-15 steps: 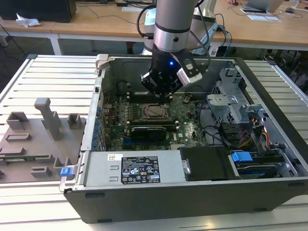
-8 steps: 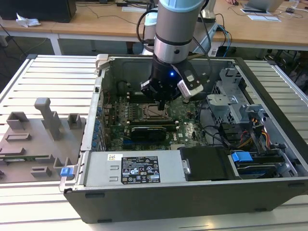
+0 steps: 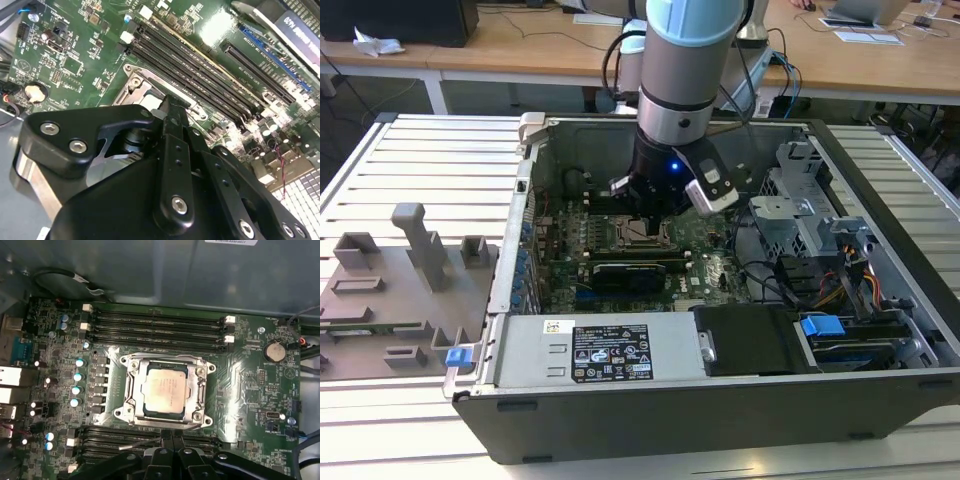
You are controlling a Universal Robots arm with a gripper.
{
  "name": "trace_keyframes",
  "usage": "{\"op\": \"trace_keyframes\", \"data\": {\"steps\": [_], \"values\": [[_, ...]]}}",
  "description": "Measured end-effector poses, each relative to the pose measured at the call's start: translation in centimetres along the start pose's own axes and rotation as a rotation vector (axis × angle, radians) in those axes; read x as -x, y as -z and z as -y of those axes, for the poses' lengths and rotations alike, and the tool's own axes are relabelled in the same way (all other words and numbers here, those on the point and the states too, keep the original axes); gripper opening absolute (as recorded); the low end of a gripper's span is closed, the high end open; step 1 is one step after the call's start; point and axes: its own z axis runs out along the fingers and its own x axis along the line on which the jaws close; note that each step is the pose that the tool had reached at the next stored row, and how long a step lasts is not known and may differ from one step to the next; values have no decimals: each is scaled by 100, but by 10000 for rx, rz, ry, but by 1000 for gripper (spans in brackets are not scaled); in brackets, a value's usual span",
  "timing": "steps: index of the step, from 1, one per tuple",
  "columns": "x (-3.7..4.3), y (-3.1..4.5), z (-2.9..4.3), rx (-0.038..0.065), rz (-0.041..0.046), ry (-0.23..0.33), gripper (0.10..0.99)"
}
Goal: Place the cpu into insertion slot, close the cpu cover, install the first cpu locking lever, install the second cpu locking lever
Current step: 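Install the second cpu locking lever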
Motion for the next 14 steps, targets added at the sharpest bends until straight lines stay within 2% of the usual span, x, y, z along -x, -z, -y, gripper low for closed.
{"op": "trace_keyframes", "data": {"steps": [2, 6, 8, 10, 11, 12, 14], "values": [[-16, -27, 3, 73, 5, 1, 106], [-104, -72, 50, 343, 30, 5, 106], [-127, -79, 62, 389, 34, 6, 106], [-151, -75, 136, 452, 41, 13, 106], [-153, -80, 148, 497, 45, 17, 106], [-168, -101, 149, 563, 50, 18, 106], [-230, -178, 159, 599, 52, 21, 106]]}}
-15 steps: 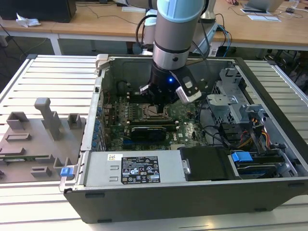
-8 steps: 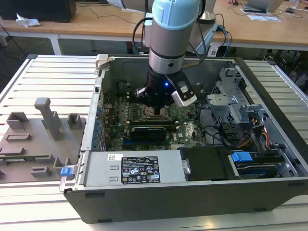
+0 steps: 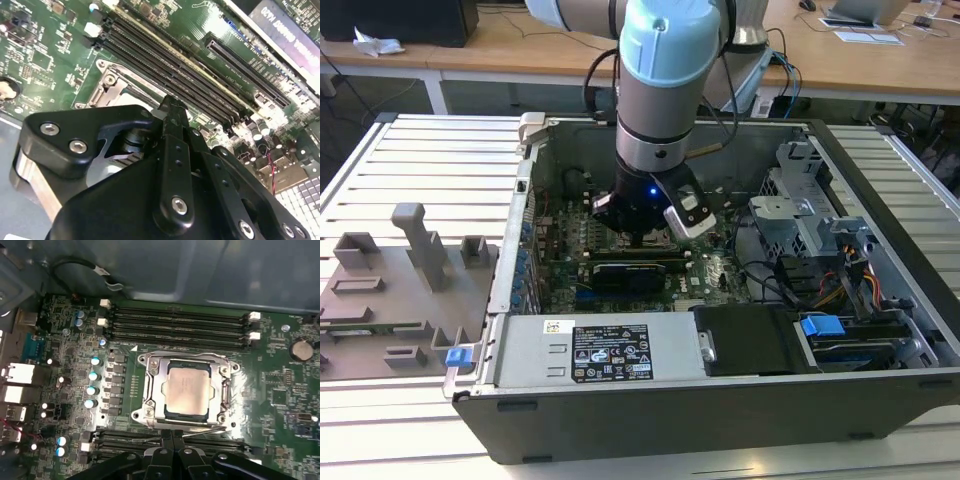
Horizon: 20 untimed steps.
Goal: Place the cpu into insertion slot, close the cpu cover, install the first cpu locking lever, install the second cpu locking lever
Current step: 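Install the second cpu locking lever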
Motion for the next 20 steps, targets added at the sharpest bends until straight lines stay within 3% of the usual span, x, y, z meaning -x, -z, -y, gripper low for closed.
{"op": "trace_keyframes", "data": {"steps": [9, 15, 20], "values": [[-227, -139, 13, 212, -18, 206, 106], [-289, -202, 16, 413, -83, 654, 106], [-287, -246, -16, 533, -91, 783, 106]]}}
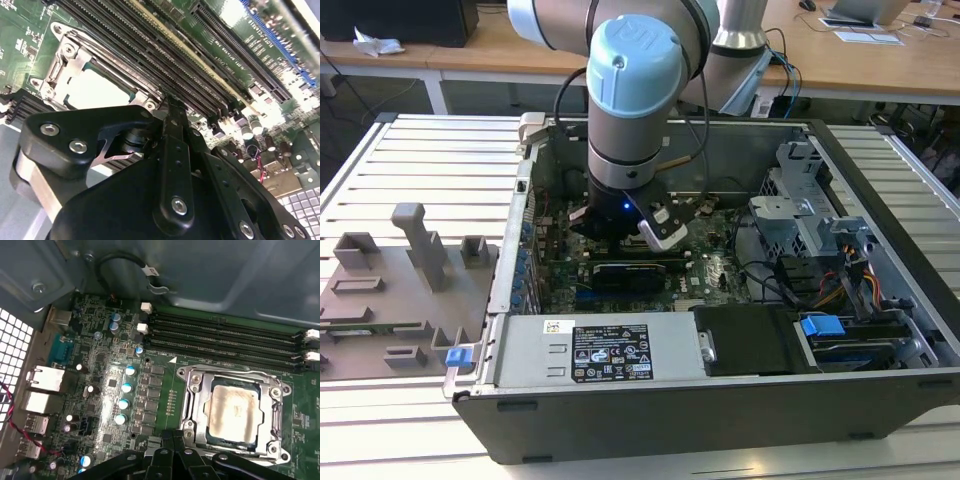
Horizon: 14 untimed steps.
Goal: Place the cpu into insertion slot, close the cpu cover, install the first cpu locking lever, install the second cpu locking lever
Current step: 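Install the second cpu locking lever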
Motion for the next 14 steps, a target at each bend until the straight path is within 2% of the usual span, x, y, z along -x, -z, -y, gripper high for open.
{"op": "trace_keyframes", "data": {"steps": [4, 6, 10, 12, 14], "values": [[-5, -9, 0, 43, 14, 22, 106], [-11, 4, -2, 38, 43, 34, 106], [-13, 10, 0, 38, 41, 38, 106], [-11, 57, -14, 37, 44, 41, 106], [2, 115, -58, 17, 41, 38, 106]]}}
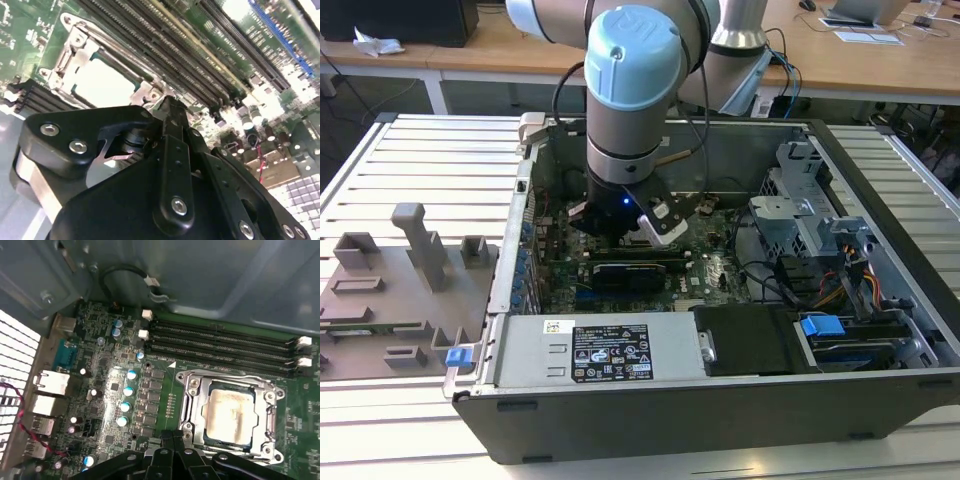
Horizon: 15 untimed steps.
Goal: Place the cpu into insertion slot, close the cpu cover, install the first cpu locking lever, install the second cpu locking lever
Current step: 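Install the second cpu locking lever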
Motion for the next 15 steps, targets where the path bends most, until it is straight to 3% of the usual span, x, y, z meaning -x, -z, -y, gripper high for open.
{"op": "trace_keyframes", "data": {"steps": [3, 4, 6, 7, 8, 9, 10, 12, 14, 15], "values": [[164, -24, -99, -155, -130, -27, 106], [263, -36, -119, -298, -232, -52, 106], [341, -46, -128, -472, -321, -68, 106], [397, -54, -136, -606, -387, -83, 106], [479, -68, -160, -829, -480, -102, 106], [532, -84, -212, -1143, -557, -124, 106], [566, -106, -301, -1606, -642, -143, 106], [597, -138, -435, -2069, -721, -163, 106], [604, -139, -474, -2182, -738, -169, 106], [606, -103, -496, -2233, -750, -173, 106]]}}
